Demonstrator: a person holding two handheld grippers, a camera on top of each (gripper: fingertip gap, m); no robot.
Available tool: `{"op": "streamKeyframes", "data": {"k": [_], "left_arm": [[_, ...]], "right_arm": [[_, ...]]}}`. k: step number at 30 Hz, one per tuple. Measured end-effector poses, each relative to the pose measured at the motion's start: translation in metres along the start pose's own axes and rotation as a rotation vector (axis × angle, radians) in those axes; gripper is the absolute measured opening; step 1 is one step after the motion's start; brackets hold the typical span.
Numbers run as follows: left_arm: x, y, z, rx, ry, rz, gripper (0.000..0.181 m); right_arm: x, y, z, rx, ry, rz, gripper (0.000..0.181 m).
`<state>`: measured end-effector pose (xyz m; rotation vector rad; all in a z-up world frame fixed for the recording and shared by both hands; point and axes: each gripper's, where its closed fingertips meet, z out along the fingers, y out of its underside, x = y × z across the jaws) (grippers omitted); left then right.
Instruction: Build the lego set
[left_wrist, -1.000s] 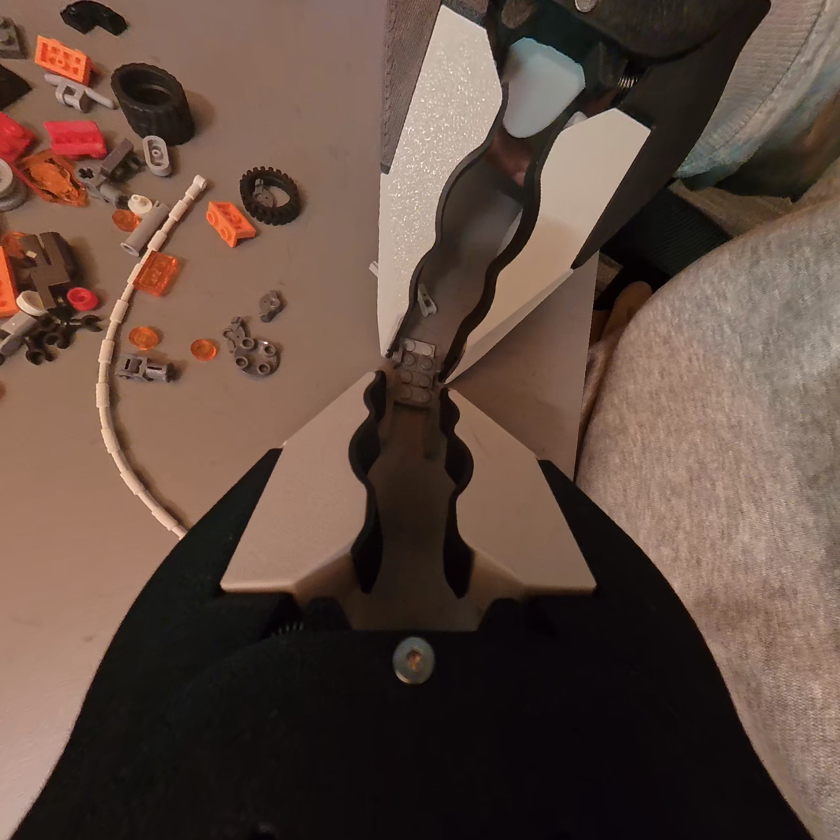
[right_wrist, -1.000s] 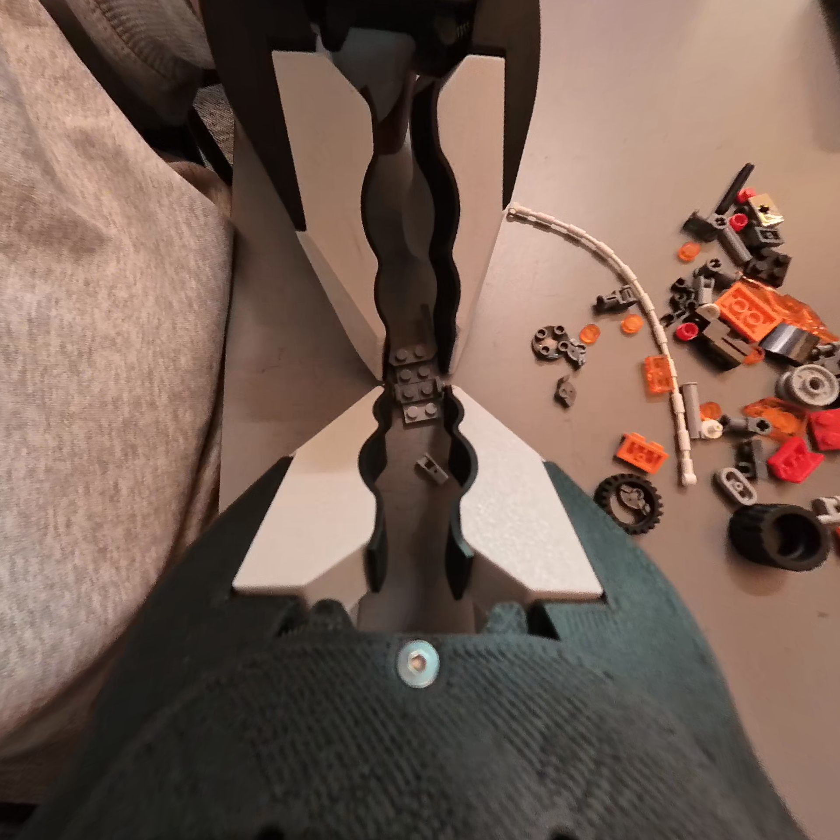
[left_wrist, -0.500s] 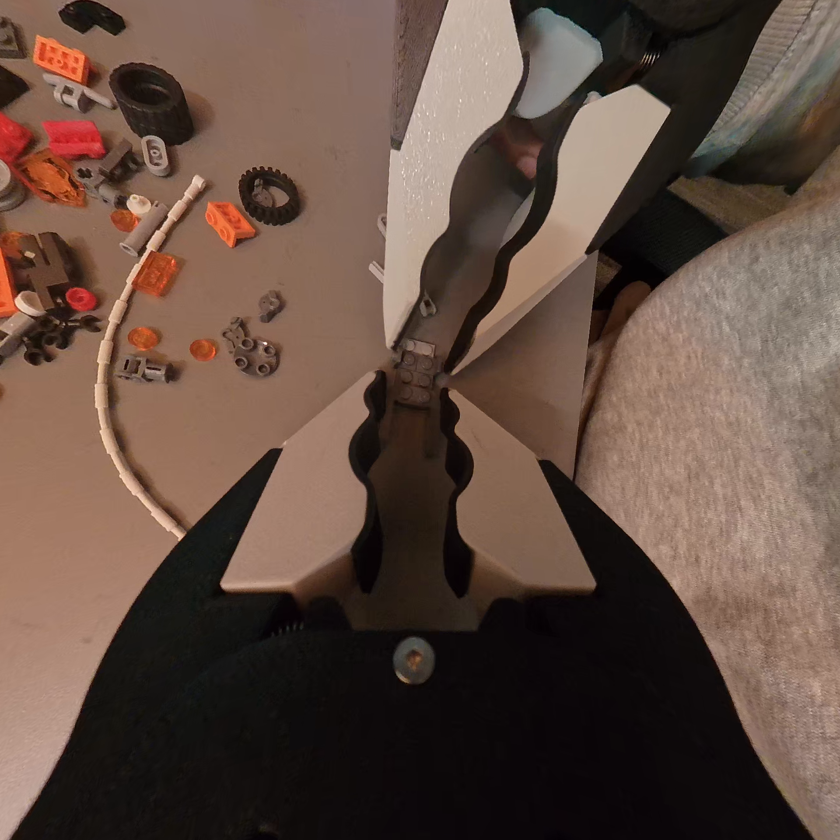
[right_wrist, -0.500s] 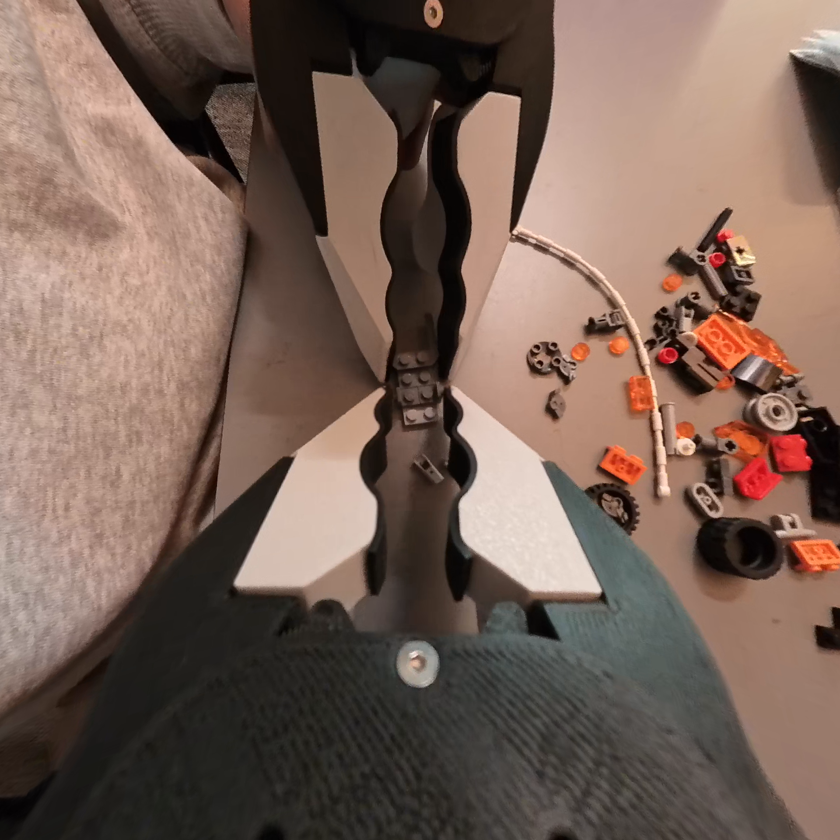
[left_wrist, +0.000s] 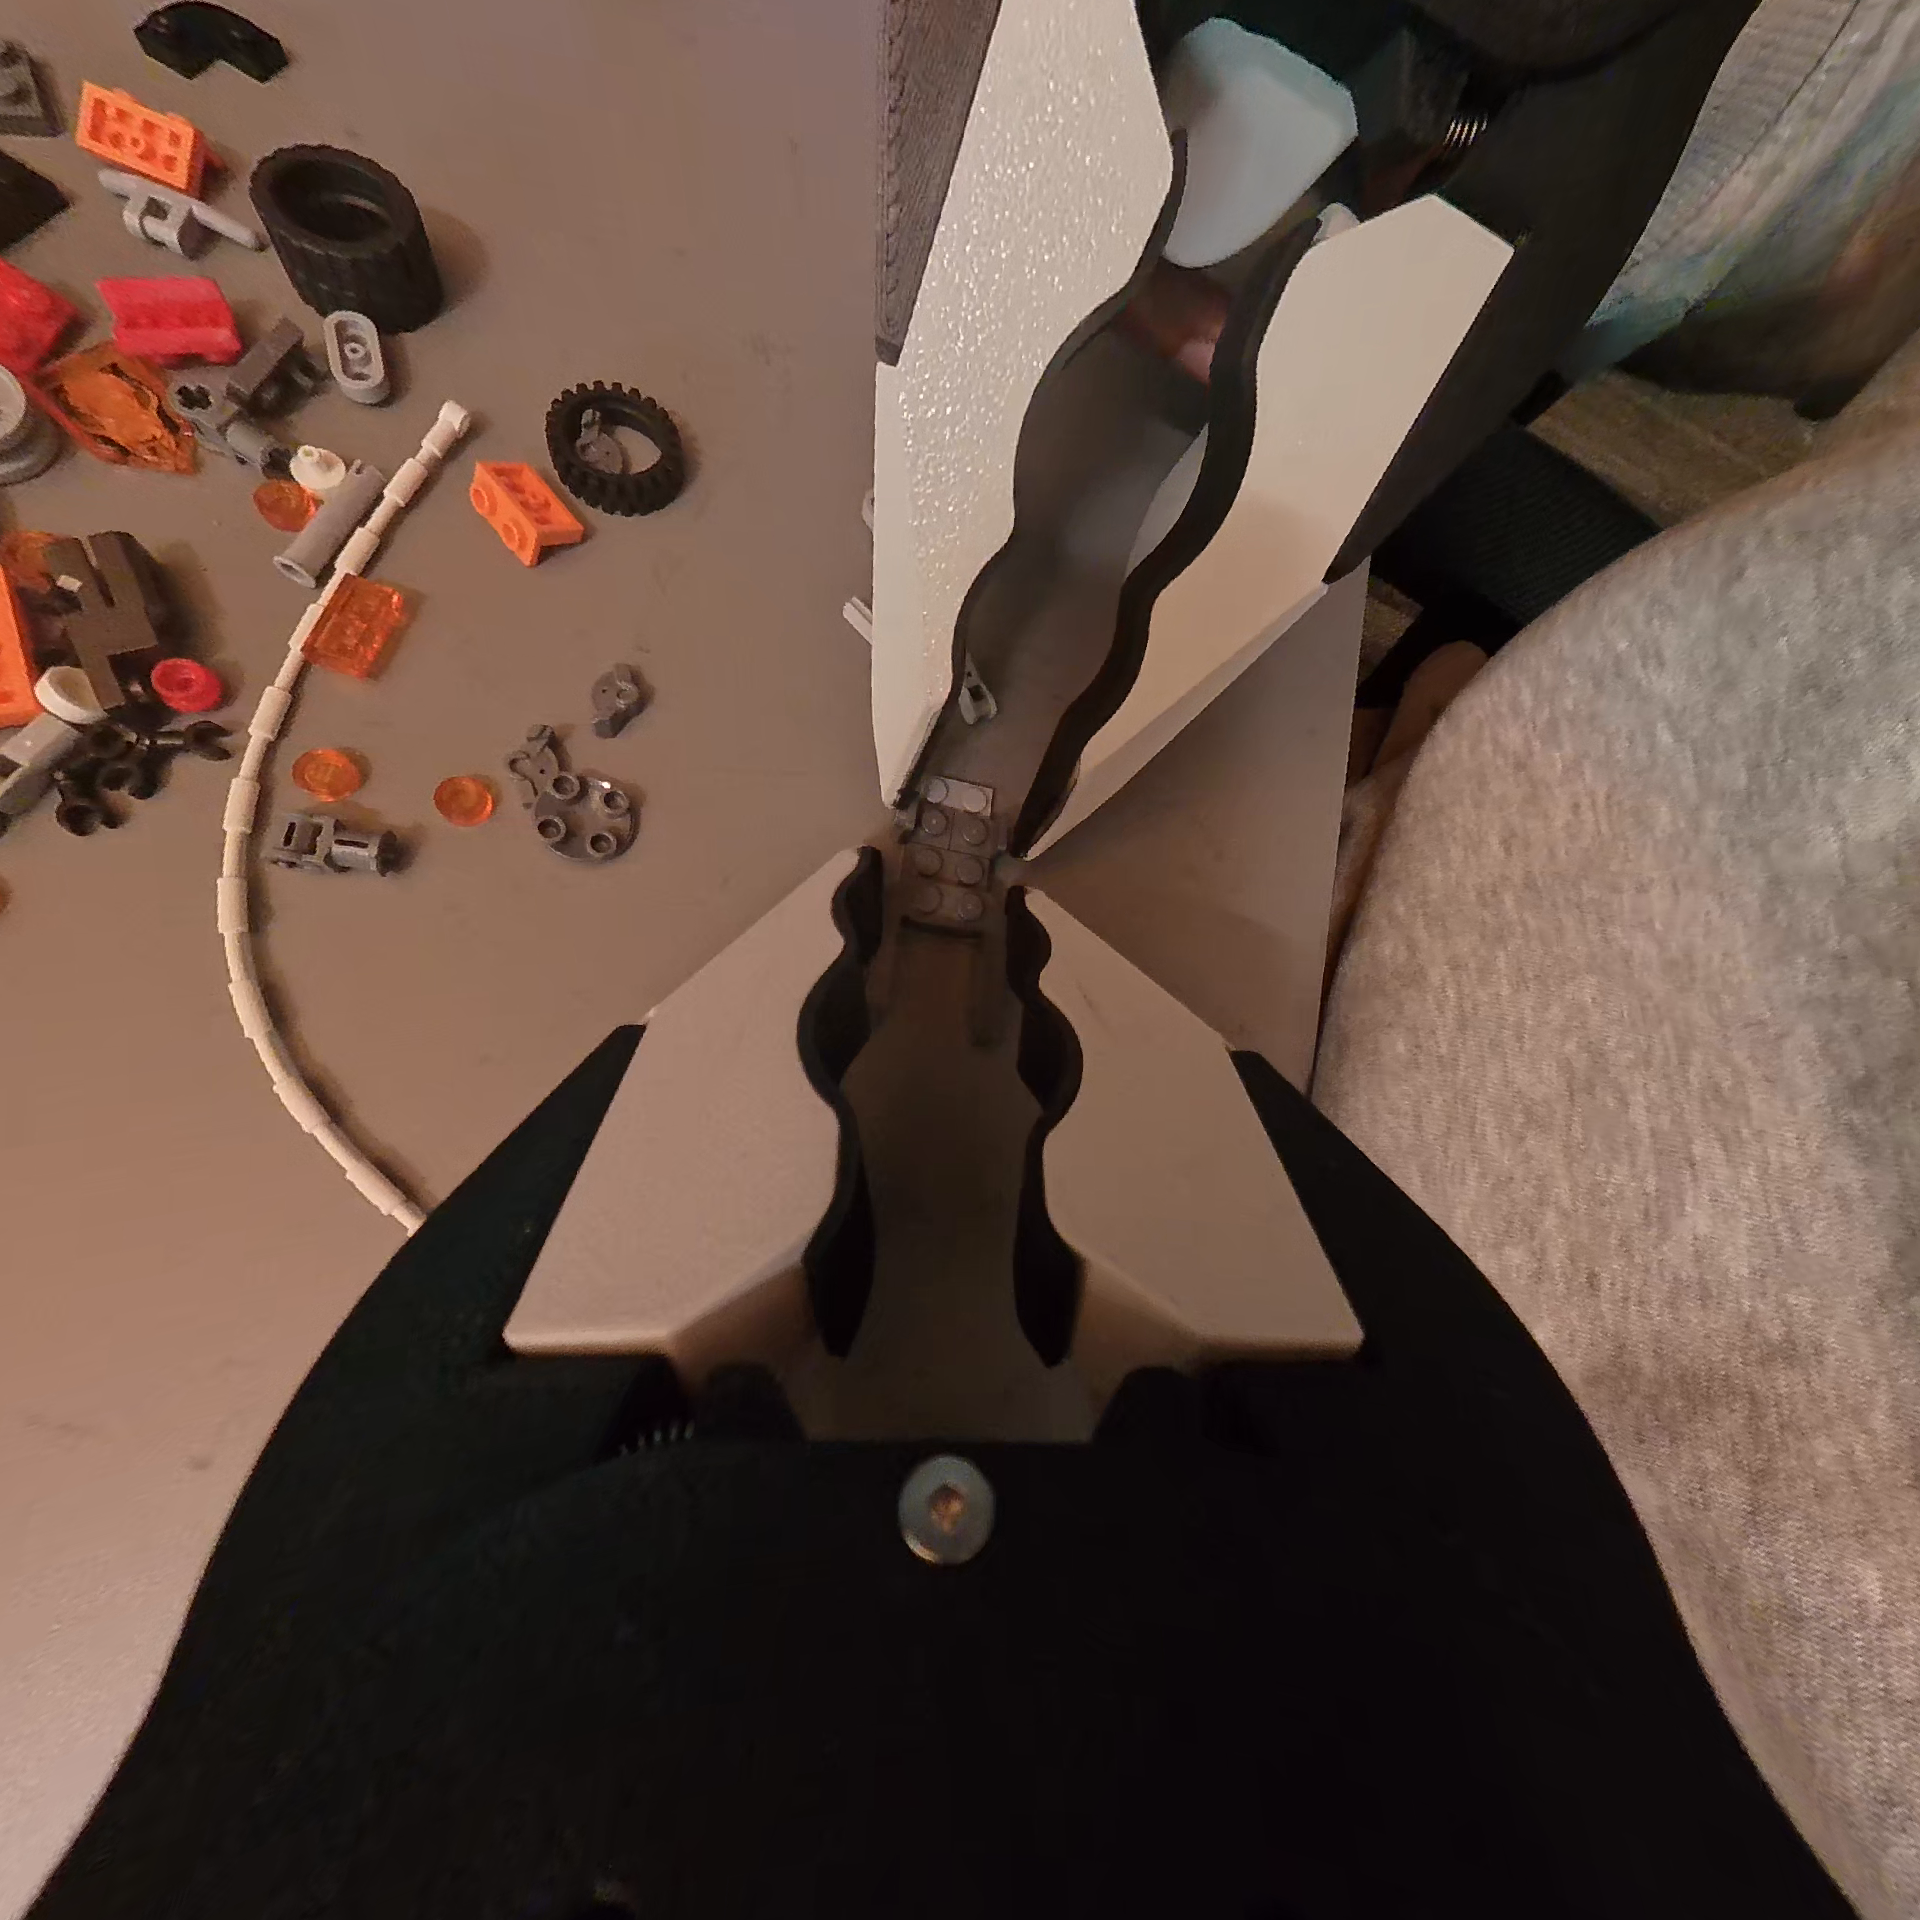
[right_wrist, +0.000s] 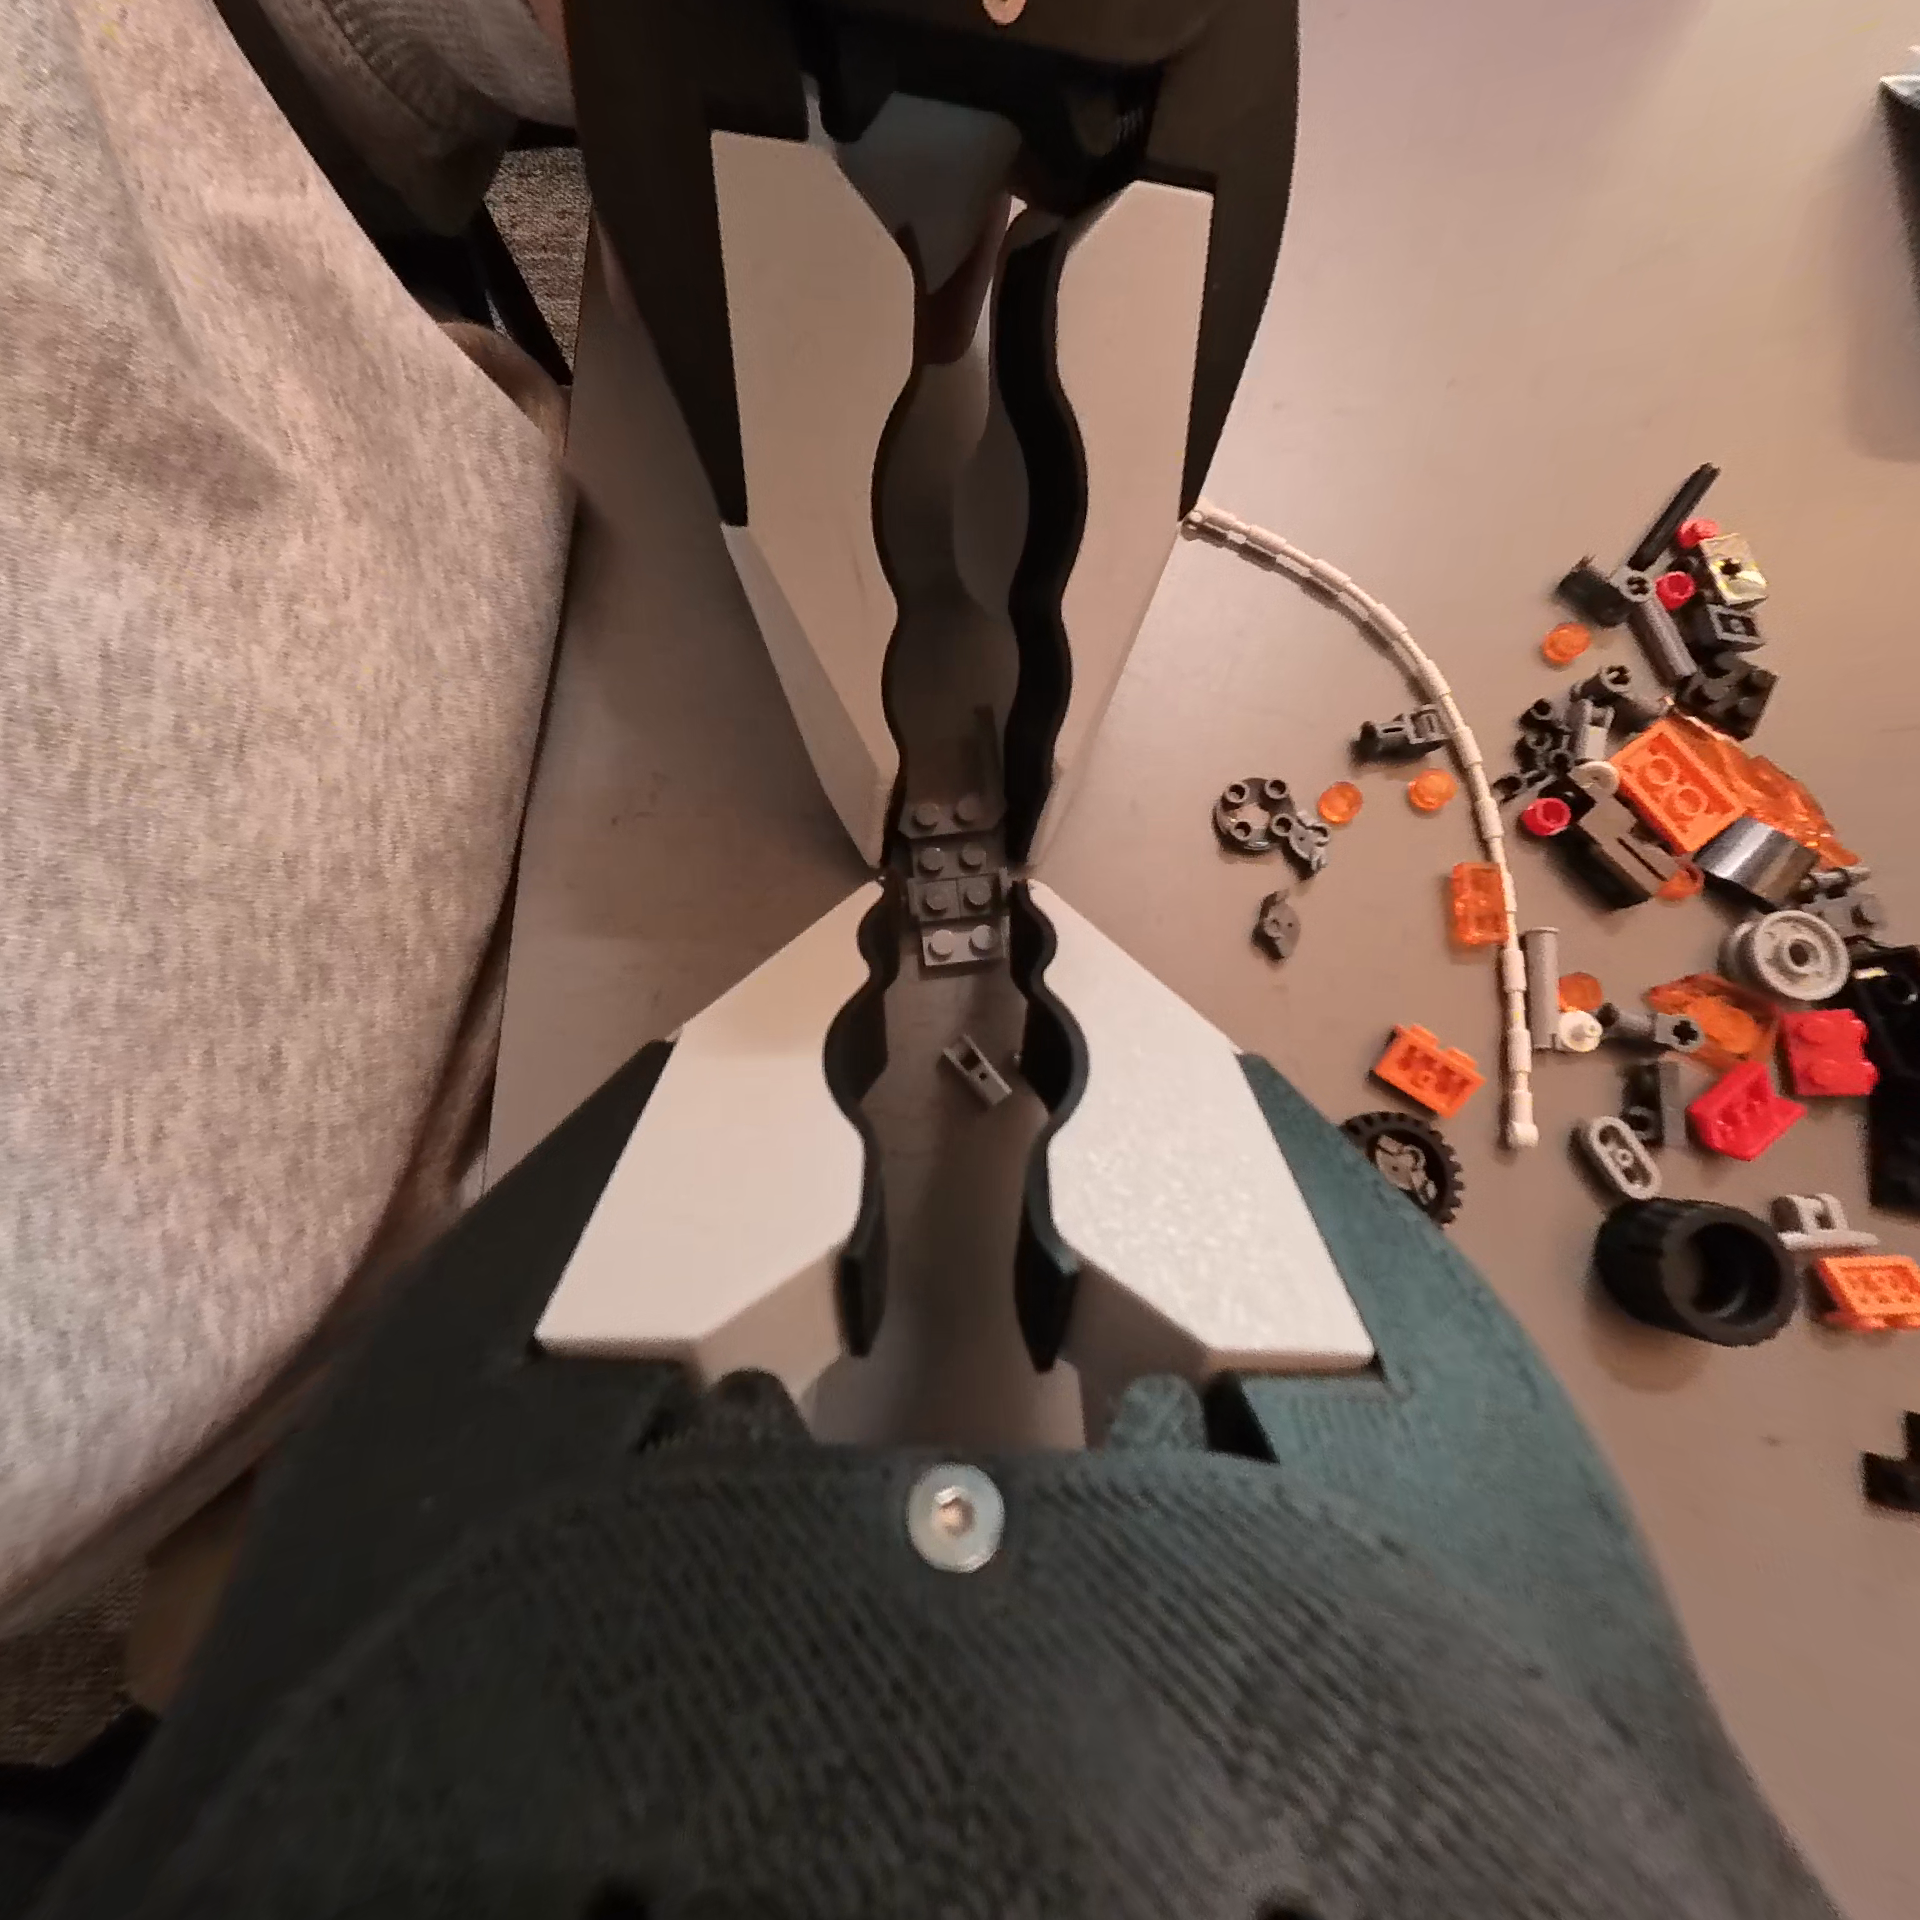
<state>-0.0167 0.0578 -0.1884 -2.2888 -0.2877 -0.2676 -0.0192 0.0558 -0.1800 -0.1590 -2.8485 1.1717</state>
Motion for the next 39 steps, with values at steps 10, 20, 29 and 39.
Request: {"op": "streamKeyframes", "data": {"k": [10, 20, 29, 39], "left_arm": [[0.0000, 0.0000, 0.0000, 0.000, -0.001, 0.001, 0.022], [0.0002, -0.0001, 0.0001, 0.000, -0.007, 0.005, 0.022], [0.0003, -0.0001, 0.0000, 0.001, 0.000, -0.002, 0.022], [0.0004, -0.0001, 0.0001, 0.001, 0.001, -0.003, 0.022]], "right_arm": [[0.0002, 0.0018, 0.0009, -0.043, 0.002, -0.020, 0.020], [0.0023, -0.0032, -0.0025, 0.001, 0.053, 0.022, 0.032], [0.0016, -0.0045, 0.0042, -0.039, 0.021, -0.035, 0.018], [0.0016, -0.0033, 0.0056, -0.063, -0.035, -0.007, 0.018]]}}
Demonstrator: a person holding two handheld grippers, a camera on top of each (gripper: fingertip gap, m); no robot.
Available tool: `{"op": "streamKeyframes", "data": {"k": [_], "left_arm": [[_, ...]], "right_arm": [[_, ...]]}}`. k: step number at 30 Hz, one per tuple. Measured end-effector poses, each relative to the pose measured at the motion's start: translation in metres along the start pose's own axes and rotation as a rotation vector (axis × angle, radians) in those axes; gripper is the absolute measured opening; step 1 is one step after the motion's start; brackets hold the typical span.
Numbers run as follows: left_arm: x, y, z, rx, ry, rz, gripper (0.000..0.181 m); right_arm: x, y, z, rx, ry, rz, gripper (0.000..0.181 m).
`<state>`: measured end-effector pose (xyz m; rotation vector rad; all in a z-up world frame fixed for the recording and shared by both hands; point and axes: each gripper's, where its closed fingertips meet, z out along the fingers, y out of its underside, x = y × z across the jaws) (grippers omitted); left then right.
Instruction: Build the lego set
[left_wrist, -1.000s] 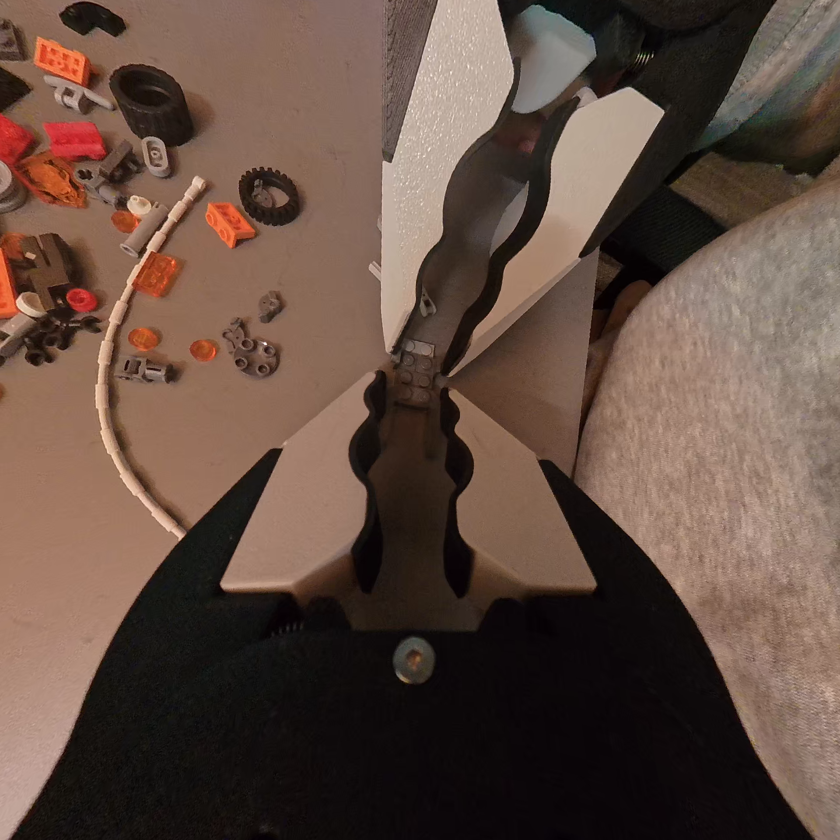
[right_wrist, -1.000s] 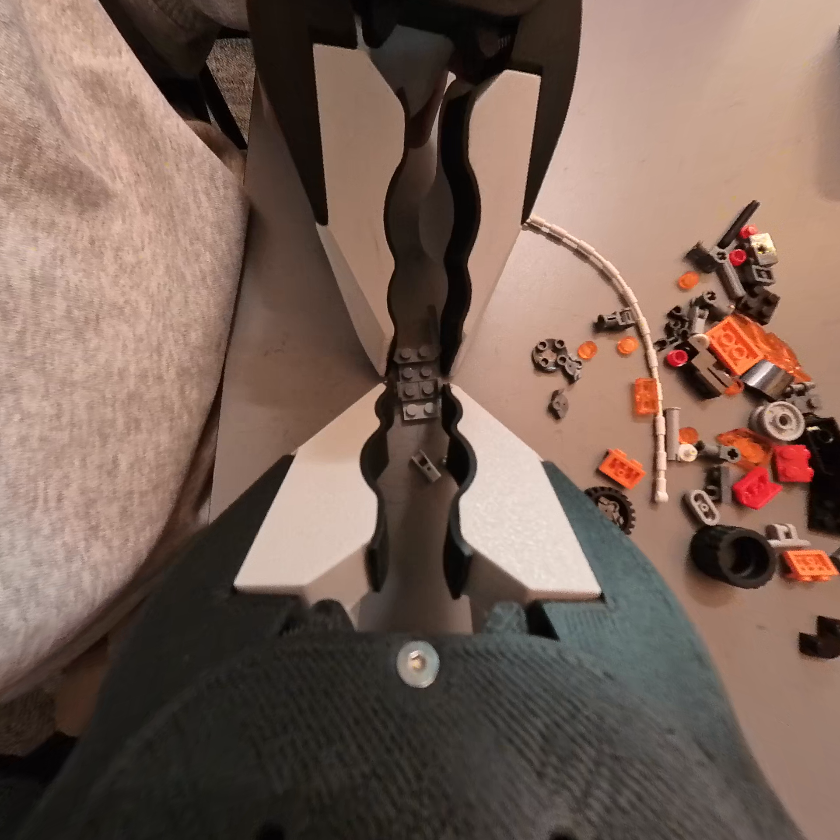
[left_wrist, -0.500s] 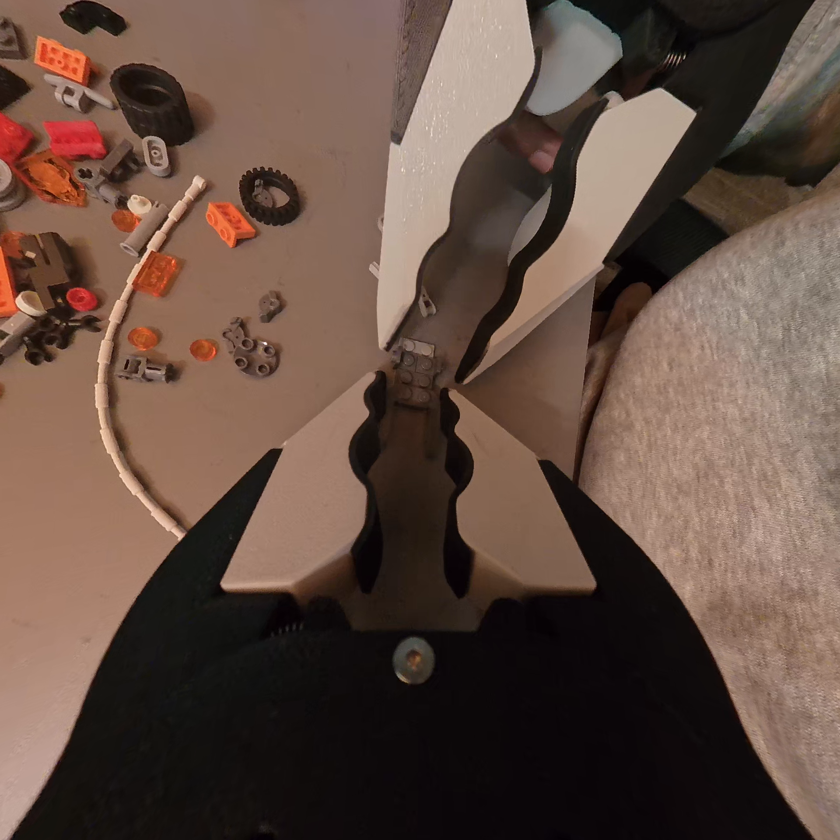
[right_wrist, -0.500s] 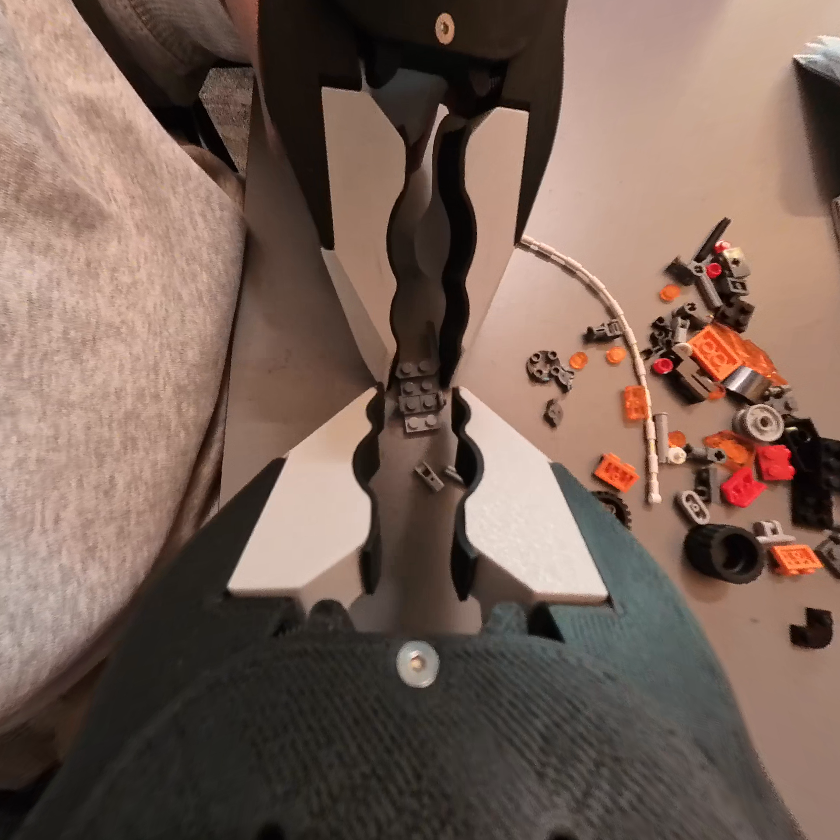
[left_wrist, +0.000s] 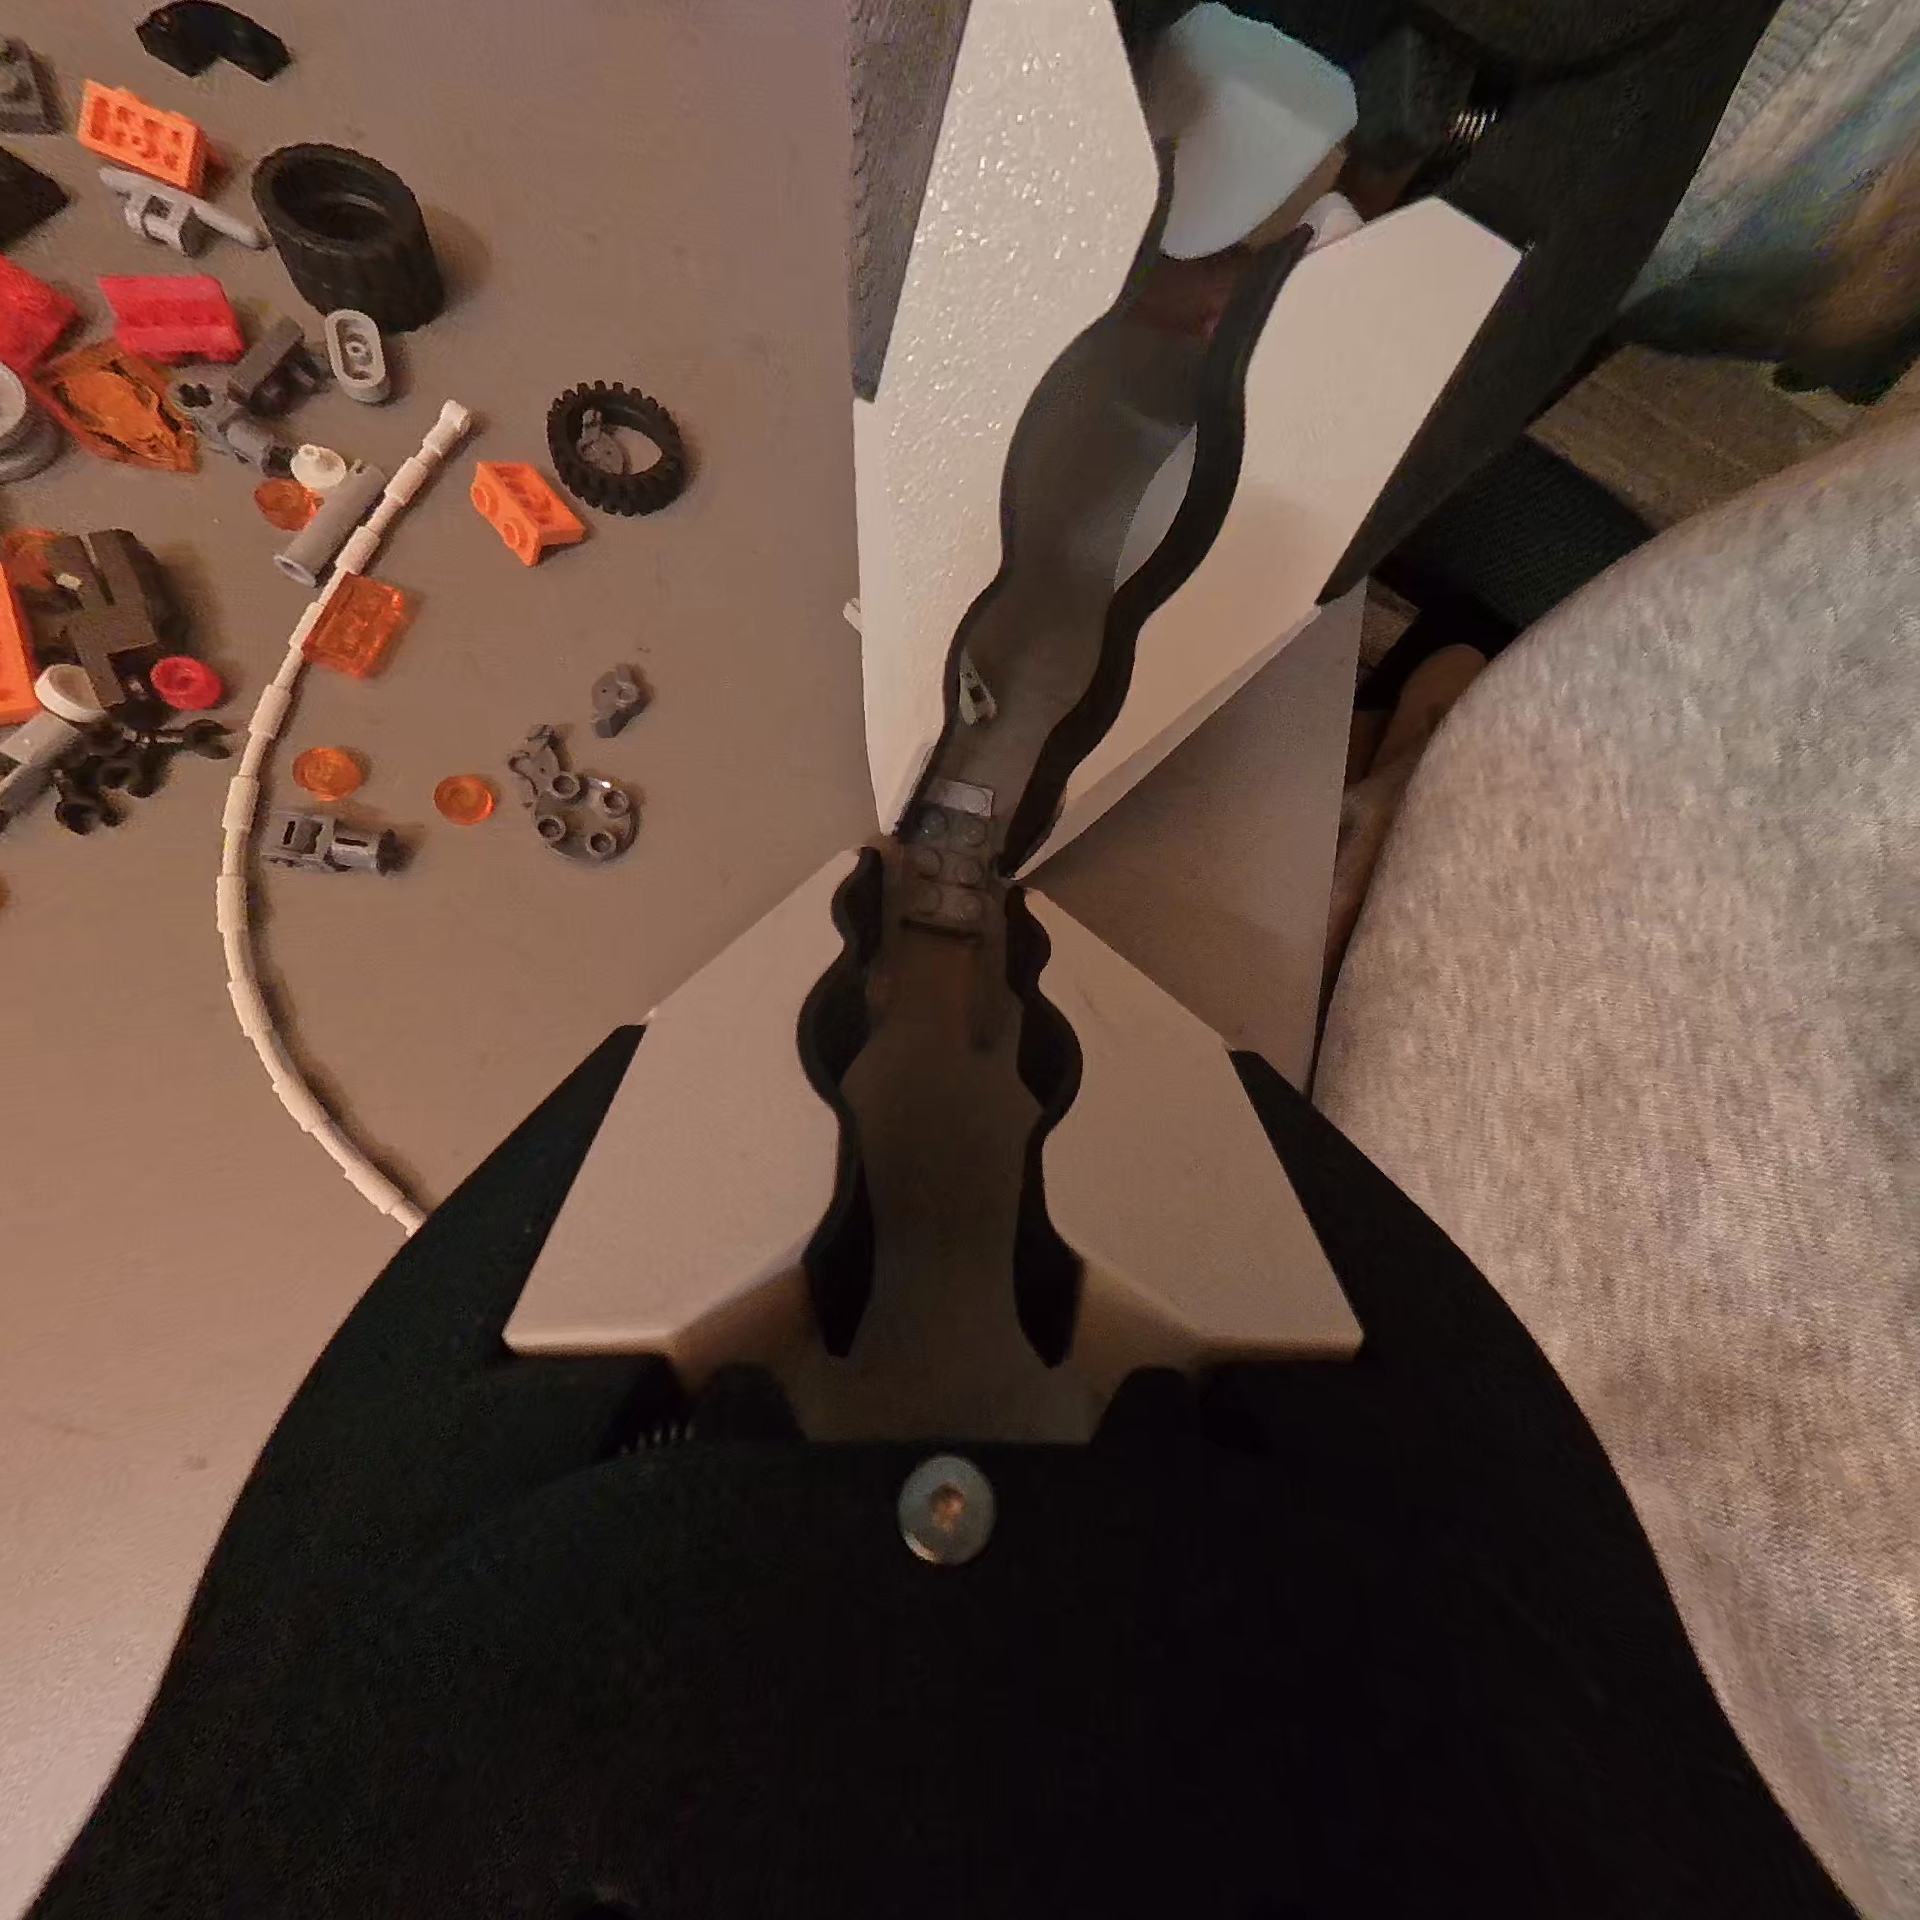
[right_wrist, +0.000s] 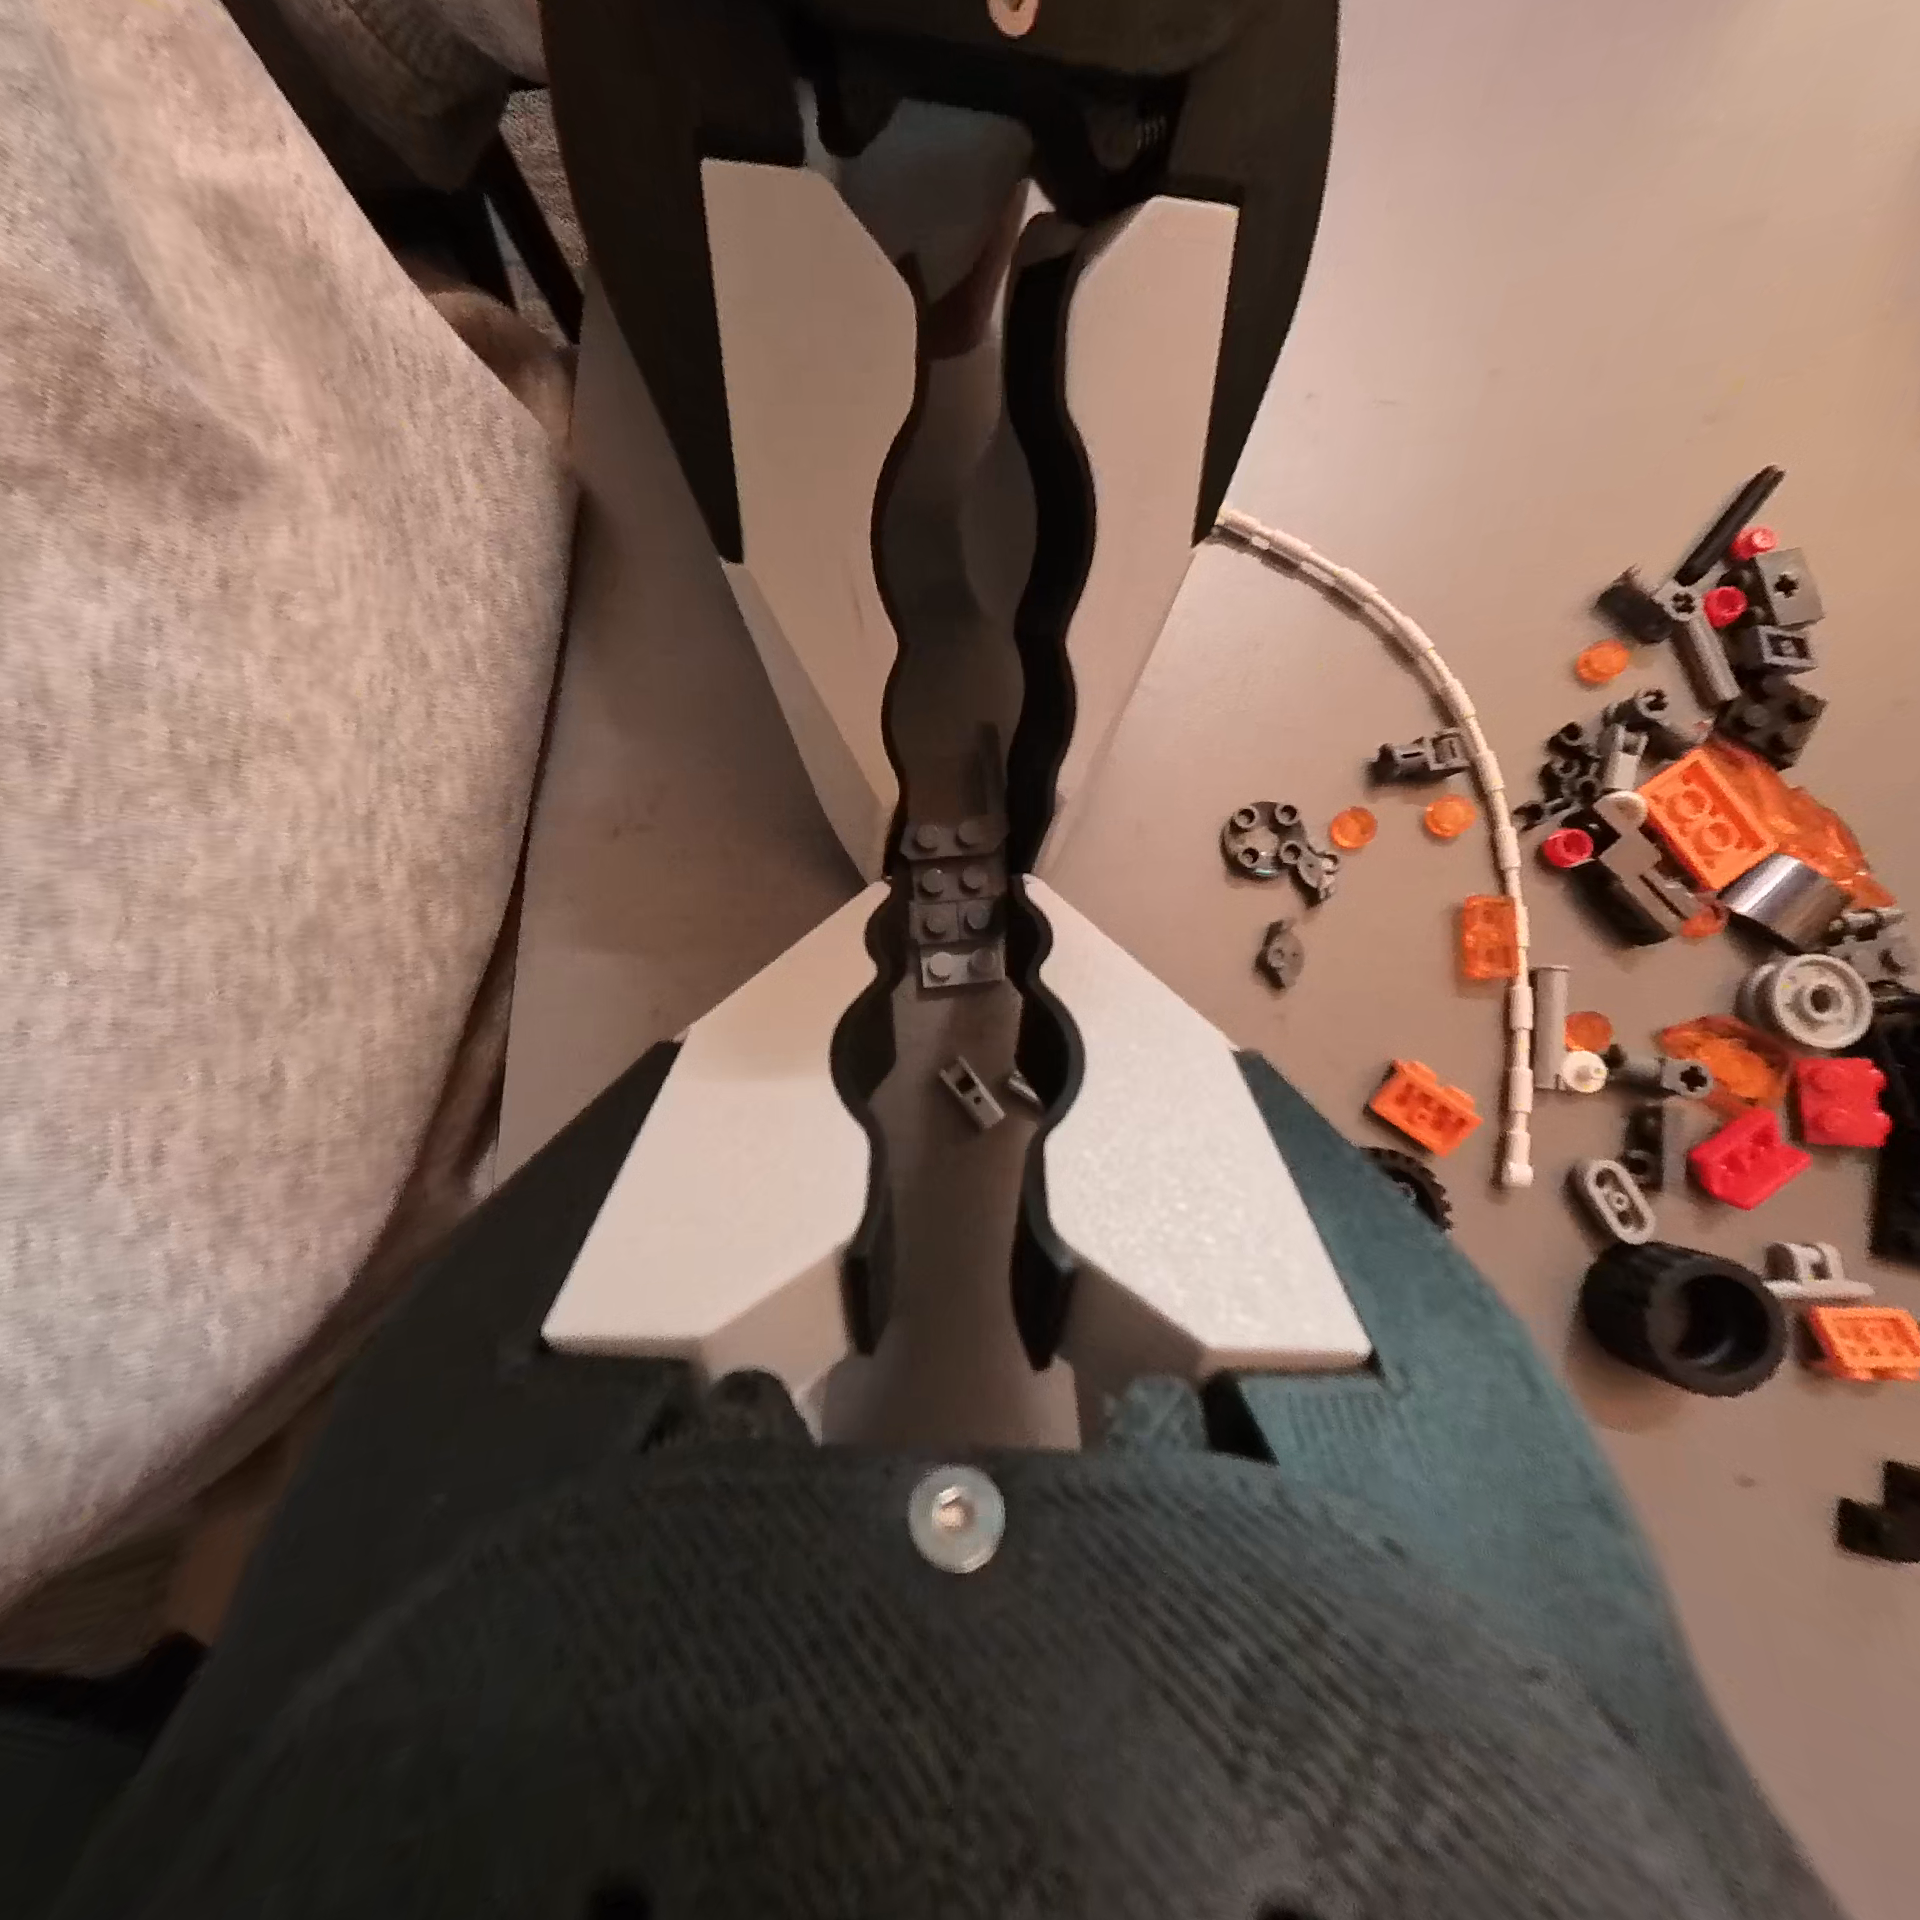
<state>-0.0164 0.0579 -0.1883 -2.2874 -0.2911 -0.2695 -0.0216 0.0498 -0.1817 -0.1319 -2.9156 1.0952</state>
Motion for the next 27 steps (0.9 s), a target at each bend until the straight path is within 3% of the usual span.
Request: {"op": "streamKeyframes", "data": {"k": [8, 18, 21, 27], "left_arm": [[0.000, 0.000, 0.000, 0.000, -0.004, 0.005, 0.022], [0.000, 0.000, 0.000, 0.001, 0.002, -0.002, 0.022], [0.000, 0.000, 0.000, 0.003, 0.014, -0.013, 0.022], [0.000, 0.000, 0.000, 0.002, 0.013, -0.013, 0.022]], "right_arm": [[0.000, 0.000, 0.001, 0.075, -0.025, 0.042, 0.018], [0.006, -0.007, -0.015, 0.159, 0.149, 0.017, 0.027], [0.005, 0.002, -0.014, 0.114, 0.150, 0.005, 0.033], [0.004, 0.004, -0.007, 0.089, 0.098, -0.007, 0.021]]}}
